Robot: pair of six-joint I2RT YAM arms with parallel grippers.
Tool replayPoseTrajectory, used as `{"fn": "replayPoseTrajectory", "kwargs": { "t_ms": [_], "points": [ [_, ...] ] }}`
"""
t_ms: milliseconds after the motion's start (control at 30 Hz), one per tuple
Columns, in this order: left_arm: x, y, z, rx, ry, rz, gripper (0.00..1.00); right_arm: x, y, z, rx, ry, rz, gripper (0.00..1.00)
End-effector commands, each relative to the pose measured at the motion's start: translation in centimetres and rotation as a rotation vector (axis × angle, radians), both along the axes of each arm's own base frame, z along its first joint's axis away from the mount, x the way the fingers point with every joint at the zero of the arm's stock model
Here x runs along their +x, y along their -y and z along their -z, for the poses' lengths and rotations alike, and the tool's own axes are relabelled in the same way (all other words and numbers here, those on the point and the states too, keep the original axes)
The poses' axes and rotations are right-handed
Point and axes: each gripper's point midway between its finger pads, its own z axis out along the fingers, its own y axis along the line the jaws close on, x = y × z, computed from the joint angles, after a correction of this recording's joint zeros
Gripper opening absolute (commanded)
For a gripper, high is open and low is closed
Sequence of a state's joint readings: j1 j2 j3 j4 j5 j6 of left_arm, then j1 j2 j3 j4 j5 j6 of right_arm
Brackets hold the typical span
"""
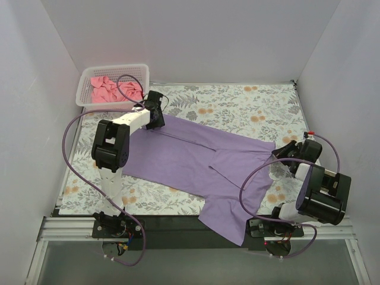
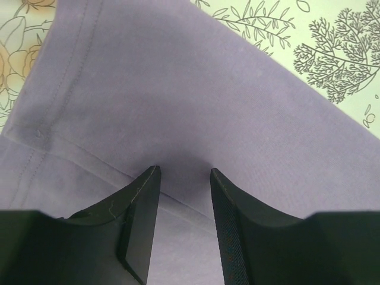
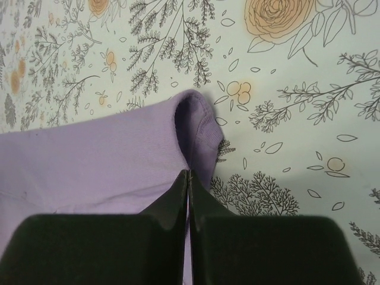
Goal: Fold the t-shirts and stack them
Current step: Fold the tshirt
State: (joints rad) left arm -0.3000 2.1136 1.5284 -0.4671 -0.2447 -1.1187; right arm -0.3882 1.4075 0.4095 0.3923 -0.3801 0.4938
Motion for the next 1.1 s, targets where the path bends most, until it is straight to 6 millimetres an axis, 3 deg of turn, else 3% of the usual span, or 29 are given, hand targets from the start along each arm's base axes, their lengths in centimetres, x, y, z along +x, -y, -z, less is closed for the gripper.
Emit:
{"fn": "replayPoseTrajectory", "kwargs": {
  "t_ms": [0,300,433,533,600,667,800,967,1067],
  "points": [
    [-1.3,-2.6,1.1,0.103,-0.058,-0.036,0.38,0.9,1.6,-1.5,-0.059,0.064,0.038,0.01],
    [-1.5,-3.8,1.3,0.173,-0.058,-0.043,0.41,0.8,2.2,0.2,-0.043,0.006,0.079,0.01],
    [-1.4,-3.3,0.1,0.147,-0.037,-0.040,0.46,1.0,2.4,-0.4,-0.048,0.009,0.083,0.01],
    [-1.1,-2.8,-2.7,0.102,0.016,-0.043,0.54,1.2,2.6,-1.8,-0.059,0.013,0.081,0.10],
    [-1.2,-2.1,-5.4,0.062,0.069,-0.037,0.59,0.9,2.7,-2.9,-0.077,0.009,0.090,0.25],
    [-1.6,-1.5,-7.2,0.026,0.096,-0.027,0.60,1.4,2.7,-4.9,-0.112,0.048,0.087,0.32],
    [-4.2,-1.0,-11.3,-0.042,0.159,-0.020,0.64,1.5,0.2,-6.4,-0.112,0.078,0.013,0.37],
    [-8.1,-1.6,-12.5,-0.080,0.187,-0.018,0.65,1.8,-3.4,-5.1,-0.066,0.039,-0.085,0.36],
    [-10.3,-3.0,-12.7,-0.066,0.225,-0.040,0.65,2.1,-3.5,-3.5,-0.052,0.002,-0.085,0.36]
  ]
}}
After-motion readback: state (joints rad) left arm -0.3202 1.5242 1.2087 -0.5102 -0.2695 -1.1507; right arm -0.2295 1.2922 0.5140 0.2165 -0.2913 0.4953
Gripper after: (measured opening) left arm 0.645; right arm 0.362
